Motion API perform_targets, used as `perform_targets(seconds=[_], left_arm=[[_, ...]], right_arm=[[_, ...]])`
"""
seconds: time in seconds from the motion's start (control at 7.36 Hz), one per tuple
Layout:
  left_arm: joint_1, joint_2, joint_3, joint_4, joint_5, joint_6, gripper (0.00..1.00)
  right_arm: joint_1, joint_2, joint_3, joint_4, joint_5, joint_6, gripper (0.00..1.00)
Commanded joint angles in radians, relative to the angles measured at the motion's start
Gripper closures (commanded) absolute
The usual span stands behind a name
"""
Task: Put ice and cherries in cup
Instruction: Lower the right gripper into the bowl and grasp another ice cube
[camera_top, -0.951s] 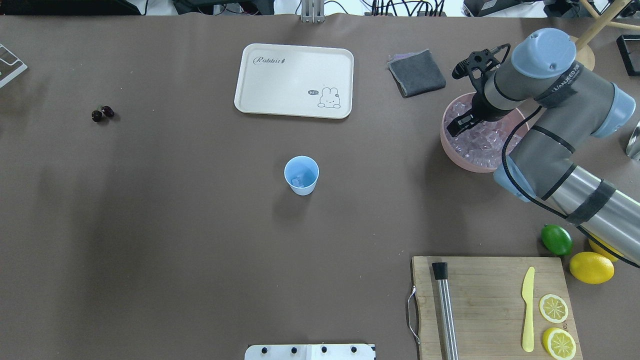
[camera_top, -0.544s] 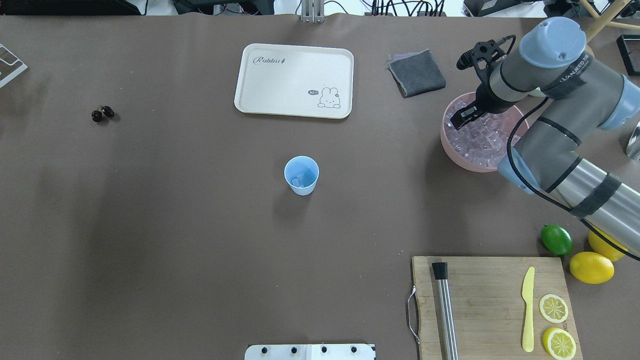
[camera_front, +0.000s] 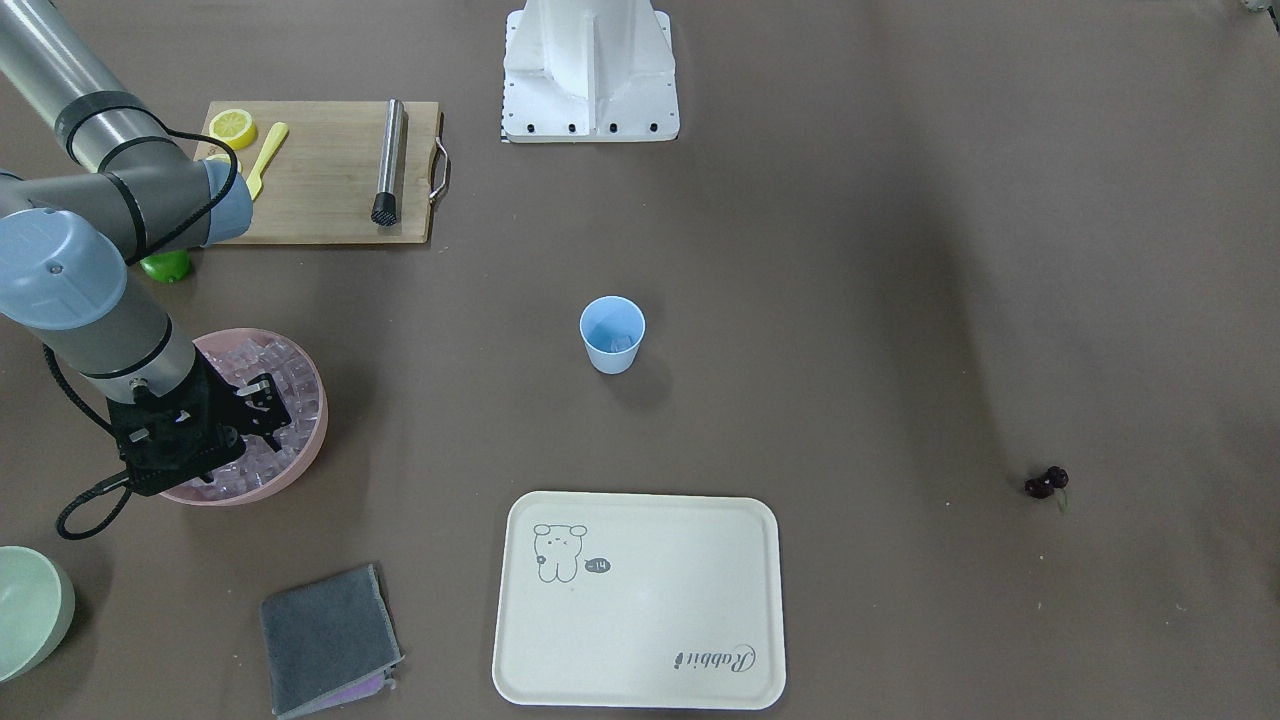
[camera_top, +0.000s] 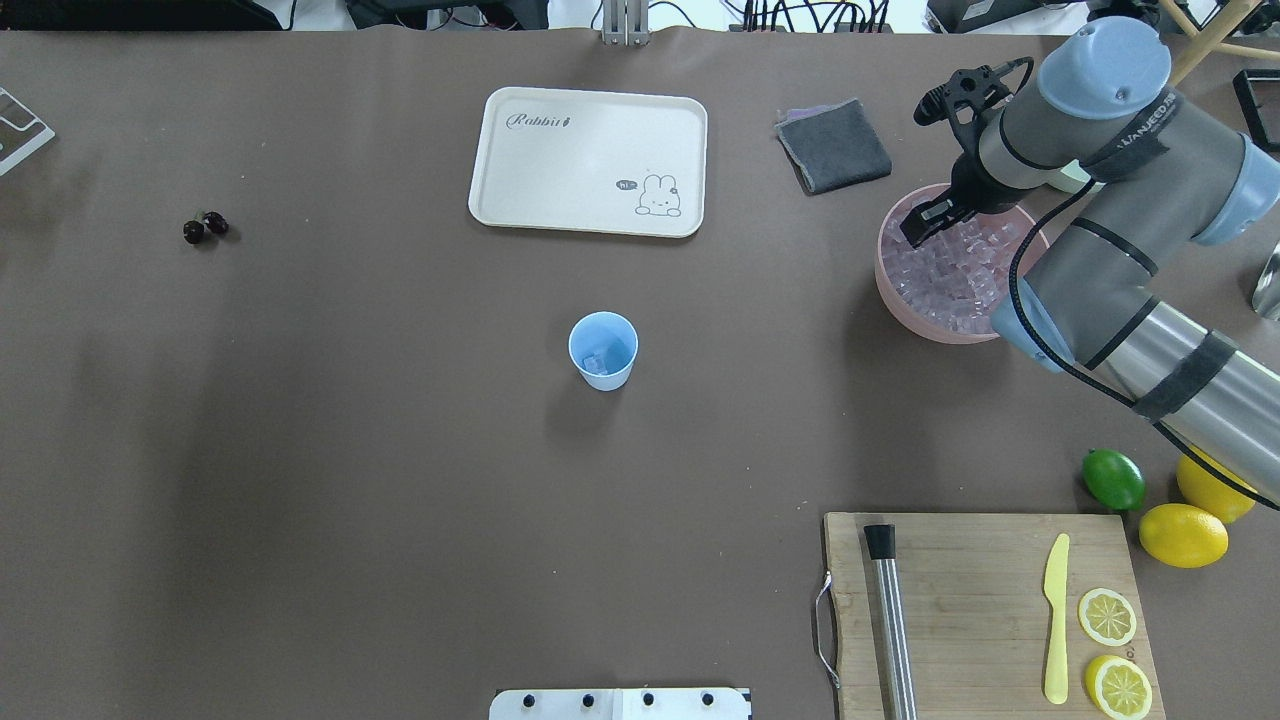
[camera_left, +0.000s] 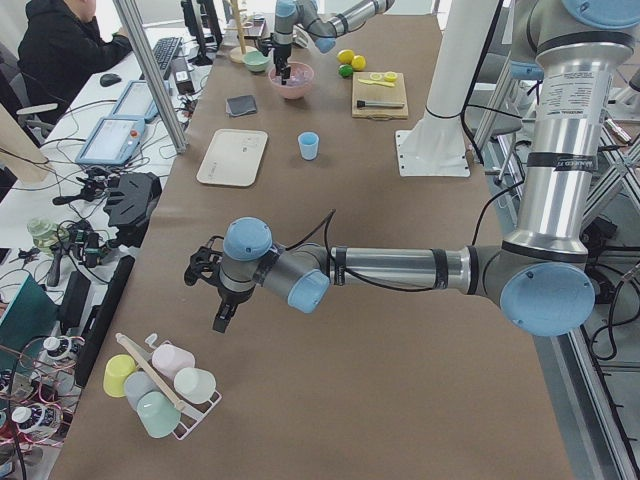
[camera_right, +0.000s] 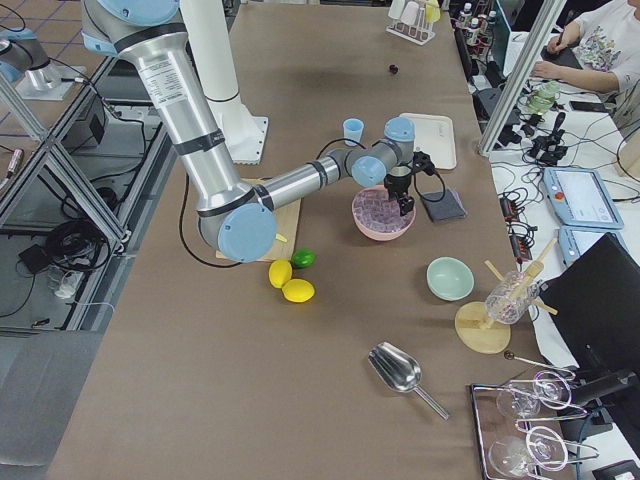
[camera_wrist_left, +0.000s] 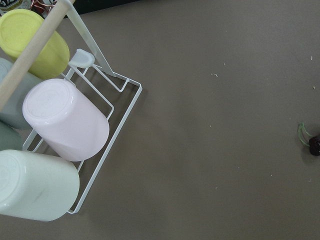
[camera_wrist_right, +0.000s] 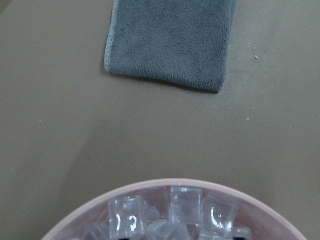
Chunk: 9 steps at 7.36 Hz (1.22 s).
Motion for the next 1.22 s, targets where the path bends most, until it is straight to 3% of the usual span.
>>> perform_targets(seconds=[0.0,0.54,1.09], left_arm=[[0.000,0.000,0.003,-0.001,0.000,0.000,0.02],[0.000,0.000,0.012,-0.001,0.000,0.002,0.02],[0.008,-0.003,0.014,-0.001,0.000,0.002,0.02]], right_arm=[[0.000,0.011,-0.005,0.000,0.001,-0.001,0.24],[0.002,0.018,-0.005,-0.002,0.003,-0.001,0.20],[0.014,0.018,-0.020,-0.005,0.001,0.013,0.22]])
